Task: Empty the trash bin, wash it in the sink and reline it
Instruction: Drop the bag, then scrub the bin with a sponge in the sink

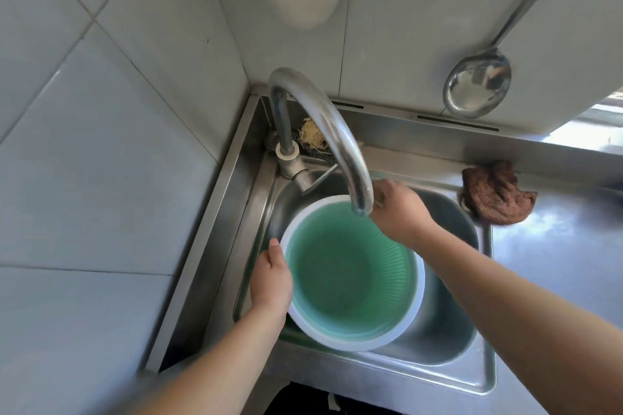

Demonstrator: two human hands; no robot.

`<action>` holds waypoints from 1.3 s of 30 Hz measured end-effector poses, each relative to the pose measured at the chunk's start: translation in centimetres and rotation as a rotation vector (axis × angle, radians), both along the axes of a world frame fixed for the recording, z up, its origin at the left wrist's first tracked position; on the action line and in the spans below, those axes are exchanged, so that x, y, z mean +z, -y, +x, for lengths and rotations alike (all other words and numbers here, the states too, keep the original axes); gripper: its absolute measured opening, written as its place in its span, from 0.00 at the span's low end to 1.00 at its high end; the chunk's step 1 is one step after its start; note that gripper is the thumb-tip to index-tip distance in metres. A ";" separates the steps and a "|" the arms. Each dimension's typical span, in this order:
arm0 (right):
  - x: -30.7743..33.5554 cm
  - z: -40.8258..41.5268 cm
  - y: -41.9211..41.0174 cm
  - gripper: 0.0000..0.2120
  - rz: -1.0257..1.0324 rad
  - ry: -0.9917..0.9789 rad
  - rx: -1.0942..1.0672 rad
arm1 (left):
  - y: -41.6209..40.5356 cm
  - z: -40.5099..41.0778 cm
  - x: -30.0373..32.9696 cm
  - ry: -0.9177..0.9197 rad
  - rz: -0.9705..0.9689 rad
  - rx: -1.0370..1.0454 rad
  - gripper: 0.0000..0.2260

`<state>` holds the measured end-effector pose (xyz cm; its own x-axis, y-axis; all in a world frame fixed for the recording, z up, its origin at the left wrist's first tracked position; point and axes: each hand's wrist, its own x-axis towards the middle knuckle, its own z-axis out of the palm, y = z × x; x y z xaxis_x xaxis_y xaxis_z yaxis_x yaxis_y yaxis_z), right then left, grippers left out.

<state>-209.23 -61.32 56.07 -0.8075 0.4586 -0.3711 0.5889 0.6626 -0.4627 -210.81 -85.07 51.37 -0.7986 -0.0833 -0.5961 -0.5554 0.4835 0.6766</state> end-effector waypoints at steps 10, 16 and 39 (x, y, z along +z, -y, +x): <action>-3.9 14.2 3.3 0.09 -0.287 0.016 -0.497 | -0.5 -1.0 1.1 0.027 0.017 -0.093 0.24; -3.8 14.7 3.3 0.06 -0.356 -0.101 -0.718 | -2.9 -0.8 2.3 -0.008 -0.027 -0.105 0.22; 0.7 15.4 0.6 0.20 -0.352 -0.392 -0.921 | -3.7 2.7 6.0 -0.106 0.072 -0.054 0.22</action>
<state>-193.84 -61.93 56.81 -0.2953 0.8720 -0.3905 0.5634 -0.1712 -0.8083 -208.13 -81.36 57.36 -0.8597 0.0016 -0.5108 -0.4532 0.4590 0.7641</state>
